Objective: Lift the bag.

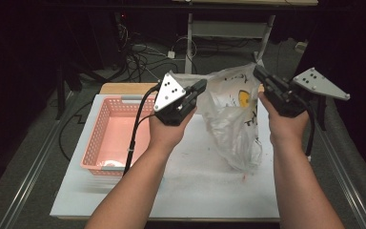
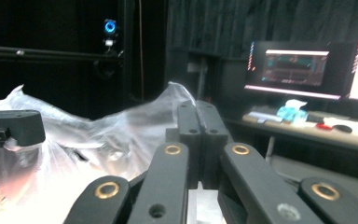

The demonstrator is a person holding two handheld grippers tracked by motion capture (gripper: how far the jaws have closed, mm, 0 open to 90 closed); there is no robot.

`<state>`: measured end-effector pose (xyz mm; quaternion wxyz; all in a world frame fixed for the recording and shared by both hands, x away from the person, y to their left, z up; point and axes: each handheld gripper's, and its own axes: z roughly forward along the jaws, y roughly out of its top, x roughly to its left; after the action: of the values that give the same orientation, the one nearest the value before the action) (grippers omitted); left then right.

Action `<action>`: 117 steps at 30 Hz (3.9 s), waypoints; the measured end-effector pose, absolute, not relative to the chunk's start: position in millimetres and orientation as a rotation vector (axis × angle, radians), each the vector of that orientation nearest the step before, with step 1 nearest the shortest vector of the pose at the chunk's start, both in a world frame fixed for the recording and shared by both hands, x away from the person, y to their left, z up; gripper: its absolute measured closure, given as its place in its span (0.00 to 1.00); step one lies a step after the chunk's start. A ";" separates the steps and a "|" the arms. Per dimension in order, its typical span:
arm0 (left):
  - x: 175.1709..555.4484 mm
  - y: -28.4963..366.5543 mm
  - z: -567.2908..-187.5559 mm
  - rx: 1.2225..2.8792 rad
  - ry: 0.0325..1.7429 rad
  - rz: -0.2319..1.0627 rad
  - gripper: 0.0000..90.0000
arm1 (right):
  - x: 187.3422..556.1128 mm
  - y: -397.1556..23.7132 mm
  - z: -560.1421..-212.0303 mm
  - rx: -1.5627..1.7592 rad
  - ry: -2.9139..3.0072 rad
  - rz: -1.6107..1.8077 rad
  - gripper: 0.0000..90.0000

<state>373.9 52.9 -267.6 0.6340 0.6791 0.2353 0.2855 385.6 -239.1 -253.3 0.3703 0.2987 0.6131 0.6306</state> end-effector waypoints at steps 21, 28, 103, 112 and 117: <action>399.8 42.4 -284.9 1.636 0.604 0.617 0.98 | 395.4 -264.3 -277.7 0.862 1.583 1.515 1.00; 393.3 59.8 -292.0 1.636 0.624 0.634 0.88 | 398.5 -266.0 -292.3 0.887 1.616 1.492 1.00; 298.8 73.6 -444.0 1.915 0.776 0.355 0.00 | 321.4 -289.1 -433.2 1.007 1.960 1.379 0.00; 295.1 70.6 -457.1 1.924 0.763 0.355 0.00 | 317.4 -291.2 -457.5 1.044 1.985 1.372 0.00; 294.3 71.0 -457.9 1.896 0.776 0.339 0.00 | 317.6 -294.7 -461.5 1.044 1.991 1.366 0.00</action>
<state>294.3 71.0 -457.9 0.5079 0.7865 0.3221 0.1406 317.6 -294.7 -461.5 0.2526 0.3840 0.7323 0.5025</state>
